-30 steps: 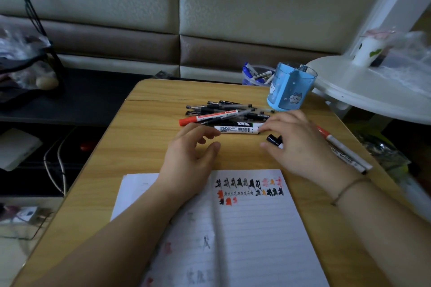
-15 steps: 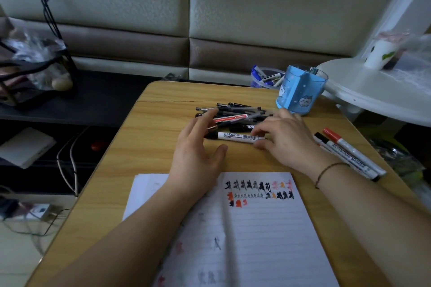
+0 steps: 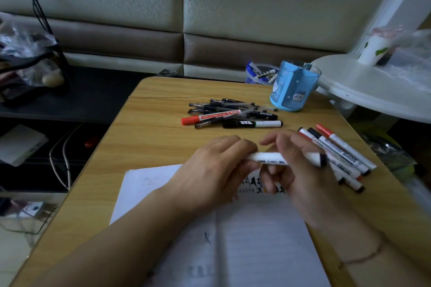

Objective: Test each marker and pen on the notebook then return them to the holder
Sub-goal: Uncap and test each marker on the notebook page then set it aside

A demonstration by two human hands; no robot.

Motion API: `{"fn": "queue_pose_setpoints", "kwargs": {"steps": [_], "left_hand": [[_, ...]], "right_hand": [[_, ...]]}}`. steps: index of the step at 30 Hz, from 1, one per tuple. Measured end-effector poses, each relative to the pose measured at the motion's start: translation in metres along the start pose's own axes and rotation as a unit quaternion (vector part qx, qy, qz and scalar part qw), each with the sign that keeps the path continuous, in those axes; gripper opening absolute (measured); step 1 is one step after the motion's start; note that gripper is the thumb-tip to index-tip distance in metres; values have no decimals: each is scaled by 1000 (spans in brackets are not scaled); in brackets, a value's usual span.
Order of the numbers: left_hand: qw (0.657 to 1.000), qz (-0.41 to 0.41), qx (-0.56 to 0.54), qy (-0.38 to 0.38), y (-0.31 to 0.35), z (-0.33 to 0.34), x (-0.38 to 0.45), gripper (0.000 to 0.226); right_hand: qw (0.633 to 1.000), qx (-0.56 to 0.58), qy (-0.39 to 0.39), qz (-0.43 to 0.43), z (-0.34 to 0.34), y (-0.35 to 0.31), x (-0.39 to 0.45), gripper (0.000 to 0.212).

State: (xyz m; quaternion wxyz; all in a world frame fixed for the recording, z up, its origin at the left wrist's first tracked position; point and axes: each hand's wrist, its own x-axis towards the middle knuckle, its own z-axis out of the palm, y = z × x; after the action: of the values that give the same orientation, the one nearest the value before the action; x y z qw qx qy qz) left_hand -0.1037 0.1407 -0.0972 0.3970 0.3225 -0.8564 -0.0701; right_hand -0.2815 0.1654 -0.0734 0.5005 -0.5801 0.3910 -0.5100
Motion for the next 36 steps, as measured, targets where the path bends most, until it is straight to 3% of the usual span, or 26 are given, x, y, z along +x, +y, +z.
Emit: {"fn": "queue_pose_setpoints", "kwargs": {"steps": [4, 10, 13, 16, 19, 24, 27, 36], "left_hand": [[999, 26, -10, -29, 2, -1, -1, 23], [993, -18, -81, -90, -7, -5, -4, 30], [993, -43, -84, -66, -9, -4, -6, 36], [985, -111, -134, -4, -18, -6, -9, 35], [973, -157, -161, 46, -25, -4, -9, 37], [985, -130, -108, 45, -24, 0, -7, 50], [983, -146, -106, 45, -24, 0, -7, 58], [987, -127, -89, 45, -25, 1, -7, 46]], "right_hand": [[1000, -27, 17, 0, 6, 8, -4, 27], [998, -33, -56, -2, -3, 8, -4, 22], [998, -46, -42, -12, -7, 8, -7, 16], [999, -12, -33, 16, -9, 9, -13, 33], [993, -104, -17, 60, -7, 15, -18, 30], [982, -179, 53, 1, 2, 25, -20, 33], [980, -191, 54, 1, 1, 26, -19, 32], [974, -219, 54, 22, 4, 25, -19, 33]]}}
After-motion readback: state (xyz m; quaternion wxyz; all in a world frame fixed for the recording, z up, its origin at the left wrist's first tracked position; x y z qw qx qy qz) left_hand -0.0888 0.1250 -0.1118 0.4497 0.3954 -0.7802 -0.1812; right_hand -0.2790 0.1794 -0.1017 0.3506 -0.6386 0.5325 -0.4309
